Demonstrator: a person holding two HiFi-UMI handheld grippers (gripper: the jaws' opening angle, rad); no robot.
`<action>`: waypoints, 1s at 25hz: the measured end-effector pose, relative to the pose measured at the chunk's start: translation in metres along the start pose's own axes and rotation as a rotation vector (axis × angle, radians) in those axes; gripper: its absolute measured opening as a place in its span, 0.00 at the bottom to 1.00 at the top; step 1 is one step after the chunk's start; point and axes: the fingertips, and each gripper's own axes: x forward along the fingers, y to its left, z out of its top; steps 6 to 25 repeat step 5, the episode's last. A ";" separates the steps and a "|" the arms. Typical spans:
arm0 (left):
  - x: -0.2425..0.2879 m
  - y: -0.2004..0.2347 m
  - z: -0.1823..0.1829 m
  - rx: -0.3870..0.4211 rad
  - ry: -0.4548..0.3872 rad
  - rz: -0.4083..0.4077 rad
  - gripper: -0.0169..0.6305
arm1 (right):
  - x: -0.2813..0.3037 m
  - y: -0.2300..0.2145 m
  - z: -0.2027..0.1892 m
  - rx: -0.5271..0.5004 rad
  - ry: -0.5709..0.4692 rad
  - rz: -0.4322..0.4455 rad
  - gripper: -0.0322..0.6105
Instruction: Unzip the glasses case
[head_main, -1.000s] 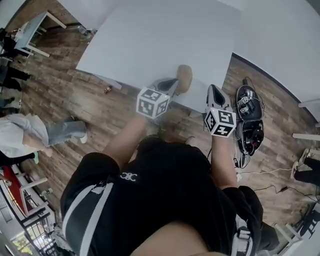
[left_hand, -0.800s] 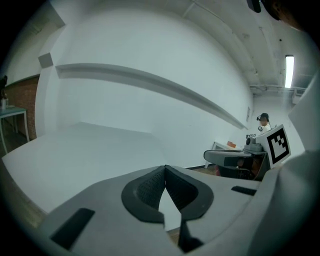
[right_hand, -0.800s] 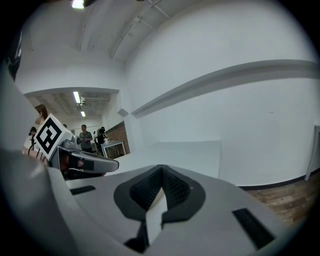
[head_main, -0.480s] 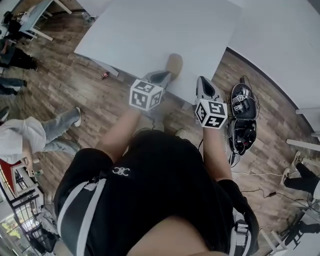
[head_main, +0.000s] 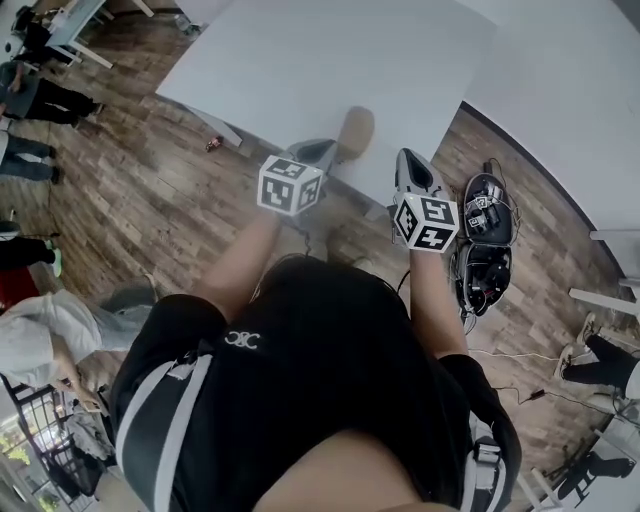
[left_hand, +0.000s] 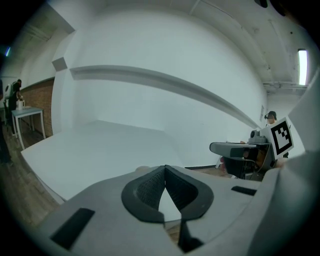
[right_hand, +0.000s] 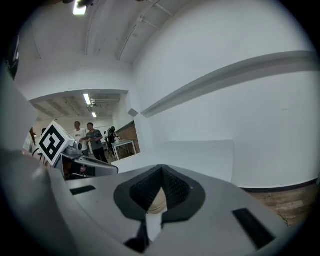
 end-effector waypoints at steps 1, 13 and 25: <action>-0.001 0.000 0.001 0.006 0.001 0.000 0.04 | 0.000 0.000 0.001 -0.001 0.000 -0.001 0.07; 0.000 -0.001 0.003 0.020 0.004 -0.002 0.04 | 0.000 0.000 0.005 -0.008 -0.002 -0.002 0.07; 0.000 -0.001 0.003 0.020 0.004 -0.002 0.04 | 0.000 0.000 0.005 -0.008 -0.002 -0.002 0.07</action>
